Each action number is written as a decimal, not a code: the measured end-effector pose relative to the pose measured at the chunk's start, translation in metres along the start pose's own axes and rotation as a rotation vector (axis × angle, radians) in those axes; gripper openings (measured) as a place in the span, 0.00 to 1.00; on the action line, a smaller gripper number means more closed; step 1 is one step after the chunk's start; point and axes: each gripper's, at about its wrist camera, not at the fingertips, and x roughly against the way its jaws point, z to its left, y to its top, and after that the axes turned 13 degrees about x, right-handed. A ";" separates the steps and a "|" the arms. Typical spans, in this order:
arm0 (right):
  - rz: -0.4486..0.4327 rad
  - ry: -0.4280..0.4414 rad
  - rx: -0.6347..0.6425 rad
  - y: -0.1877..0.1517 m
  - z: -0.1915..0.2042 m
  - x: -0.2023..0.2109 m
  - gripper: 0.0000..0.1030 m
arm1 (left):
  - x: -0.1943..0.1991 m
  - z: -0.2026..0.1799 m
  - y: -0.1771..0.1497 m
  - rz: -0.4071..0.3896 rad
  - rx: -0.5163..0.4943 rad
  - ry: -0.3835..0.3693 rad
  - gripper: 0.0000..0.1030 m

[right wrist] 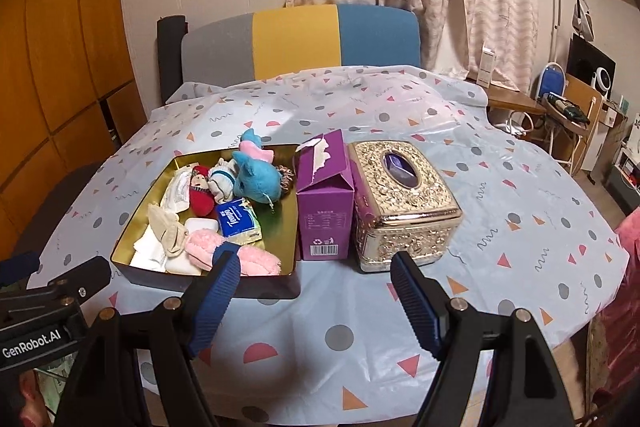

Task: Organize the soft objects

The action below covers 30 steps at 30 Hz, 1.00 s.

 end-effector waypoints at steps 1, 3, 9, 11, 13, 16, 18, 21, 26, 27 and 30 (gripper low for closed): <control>0.002 -0.002 -0.002 0.000 0.000 0.000 0.77 | 0.000 0.000 0.000 -0.001 -0.001 0.002 1.00; 0.001 -0.005 -0.003 -0.001 -0.001 0.000 0.77 | 0.000 -0.001 -0.001 0.000 -0.004 0.004 1.00; -0.016 -0.020 0.020 0.001 0.000 0.004 0.77 | 0.001 0.000 -0.001 -0.002 0.000 0.006 1.00; -0.017 -0.021 0.015 0.001 -0.001 0.004 0.77 | 0.001 0.000 0.000 -0.003 -0.001 0.005 1.00; -0.015 -0.019 0.015 0.001 -0.002 0.004 0.77 | 0.001 0.000 -0.001 -0.006 -0.005 0.008 1.00; -0.015 -0.022 0.014 0.002 -0.002 0.004 0.77 | 0.000 0.000 -0.001 -0.002 -0.010 0.011 1.00; -0.018 -0.020 0.014 0.001 -0.001 0.005 0.77 | -0.002 0.000 -0.002 0.002 -0.009 0.014 1.00; -0.023 -0.019 0.015 0.002 -0.001 0.006 0.77 | -0.003 0.000 -0.002 0.005 -0.006 0.015 1.00; -0.026 -0.019 0.015 0.003 -0.001 0.006 0.77 | -0.003 0.001 -0.002 0.006 -0.007 0.011 1.00; -0.024 -0.020 0.015 0.003 -0.001 0.006 0.77 | -0.004 0.001 -0.002 0.007 -0.009 0.010 1.00; -0.023 -0.022 0.014 0.003 -0.001 0.006 0.77 | -0.003 0.000 -0.002 0.004 -0.010 0.011 1.00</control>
